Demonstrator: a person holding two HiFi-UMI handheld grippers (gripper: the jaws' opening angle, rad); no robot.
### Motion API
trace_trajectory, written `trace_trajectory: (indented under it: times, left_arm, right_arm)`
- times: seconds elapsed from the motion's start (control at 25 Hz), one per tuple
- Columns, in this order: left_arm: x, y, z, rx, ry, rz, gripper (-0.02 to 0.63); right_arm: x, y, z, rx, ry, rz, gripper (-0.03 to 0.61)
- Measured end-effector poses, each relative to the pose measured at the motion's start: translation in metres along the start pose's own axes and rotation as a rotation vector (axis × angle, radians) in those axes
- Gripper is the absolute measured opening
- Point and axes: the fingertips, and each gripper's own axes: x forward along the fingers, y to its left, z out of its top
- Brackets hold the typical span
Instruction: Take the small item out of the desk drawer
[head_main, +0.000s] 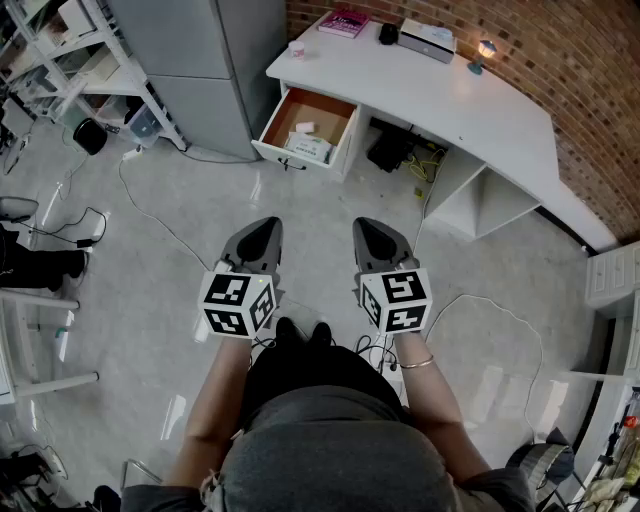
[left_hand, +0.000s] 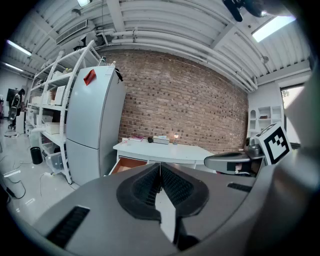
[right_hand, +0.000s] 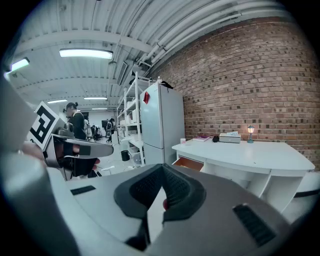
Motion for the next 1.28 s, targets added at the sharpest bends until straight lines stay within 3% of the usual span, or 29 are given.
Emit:
trace_trajectory:
  times: [0.44, 0.8, 1.28]
  left_arm:
    - [0.012, -0.004, -0.011, -0.026, 0.022, -0.005, 0.023]
    - [0.018, 0.003, -0.010, -0.048, 0.027, 0.013, 0.023]
    - [0.055, 0.046, -0.007, -0.082, 0.049, 0.025, 0.023]
  right_arm:
    - [-0.005, -0.025, 0.004, 0.000, -0.045, -0.065, 0.008]
    - [0.006, -0.031, 0.002, 0.007, -0.023, -0.040, 0.081]
    - [0.056, -0.037, 0.006, 0.000, 0.019, -0.021, 0.100]
